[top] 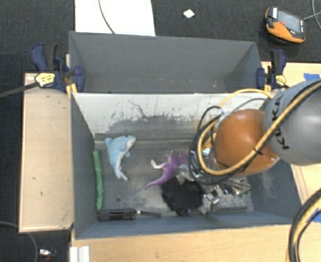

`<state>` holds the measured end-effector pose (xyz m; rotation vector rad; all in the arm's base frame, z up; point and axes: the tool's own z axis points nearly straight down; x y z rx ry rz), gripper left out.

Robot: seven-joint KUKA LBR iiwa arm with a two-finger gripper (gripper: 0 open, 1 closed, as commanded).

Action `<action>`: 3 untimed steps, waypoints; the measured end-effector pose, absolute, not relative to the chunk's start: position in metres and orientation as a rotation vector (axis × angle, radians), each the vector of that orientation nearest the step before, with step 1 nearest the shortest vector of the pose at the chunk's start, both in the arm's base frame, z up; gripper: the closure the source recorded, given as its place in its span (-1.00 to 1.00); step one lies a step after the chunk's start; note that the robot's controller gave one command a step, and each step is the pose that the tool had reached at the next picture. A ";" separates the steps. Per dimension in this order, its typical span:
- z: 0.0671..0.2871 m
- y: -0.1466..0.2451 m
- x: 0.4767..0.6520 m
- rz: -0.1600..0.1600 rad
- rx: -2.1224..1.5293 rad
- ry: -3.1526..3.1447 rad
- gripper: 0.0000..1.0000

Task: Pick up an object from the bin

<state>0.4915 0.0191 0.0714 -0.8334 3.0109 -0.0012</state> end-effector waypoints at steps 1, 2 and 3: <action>0.072 0.040 0.490 -0.002 -1.531 2.706 1.00; 0.072 0.040 0.490 -0.002 -1.529 2.707 1.00; 0.109 0.040 0.487 0.006 -1.533 2.715 1.00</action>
Offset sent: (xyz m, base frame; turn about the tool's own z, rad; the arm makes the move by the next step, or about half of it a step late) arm 0.0000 0.0000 0.0000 0.0000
